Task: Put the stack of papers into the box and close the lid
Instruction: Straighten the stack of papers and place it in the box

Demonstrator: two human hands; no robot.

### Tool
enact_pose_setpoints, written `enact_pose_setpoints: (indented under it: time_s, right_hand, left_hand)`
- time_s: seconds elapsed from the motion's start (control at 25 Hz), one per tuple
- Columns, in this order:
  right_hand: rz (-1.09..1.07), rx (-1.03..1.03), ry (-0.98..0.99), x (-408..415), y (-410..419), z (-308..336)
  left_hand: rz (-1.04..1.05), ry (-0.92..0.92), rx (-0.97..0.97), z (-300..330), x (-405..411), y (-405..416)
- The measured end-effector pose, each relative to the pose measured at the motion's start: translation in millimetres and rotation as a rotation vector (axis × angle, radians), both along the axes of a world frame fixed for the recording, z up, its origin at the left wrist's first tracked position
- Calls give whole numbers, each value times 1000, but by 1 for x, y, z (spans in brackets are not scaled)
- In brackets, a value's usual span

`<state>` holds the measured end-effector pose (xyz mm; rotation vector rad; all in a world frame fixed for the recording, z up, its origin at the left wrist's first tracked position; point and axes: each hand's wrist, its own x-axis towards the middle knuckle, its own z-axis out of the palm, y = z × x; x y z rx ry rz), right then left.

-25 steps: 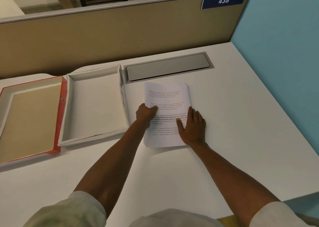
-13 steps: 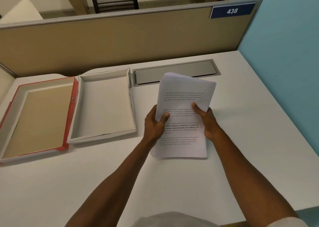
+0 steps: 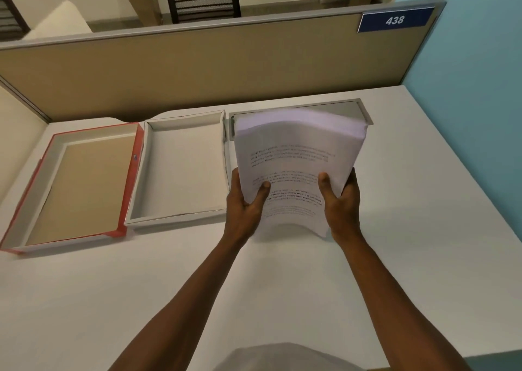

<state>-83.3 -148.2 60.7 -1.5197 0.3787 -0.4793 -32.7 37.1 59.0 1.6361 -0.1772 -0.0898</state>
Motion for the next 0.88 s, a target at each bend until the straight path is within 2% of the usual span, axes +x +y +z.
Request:
enact_pose_setpoints:
  time_s: [0.16,0.4,0.6,0.8,0.88]
  right_hand:
    - [24,-66,-33,-24,9,-17]
    - [-64,32,-6,-19,17,-12]
    - [23,-67,-1,-37,12,-30]
    - [-6,-33,41,-39,19,-38]
    - [-44,-95,101,-42,24,-41]
  left_hand:
    - [60,-11,-16,-19,-20,12]
    - [117,13,-13,-18,-23,12]
    - [77,-12,40,-36,-35,29]
    - [40,-44,129,-38,-33,35]
    - [20,-87,172,-39,-34,40]
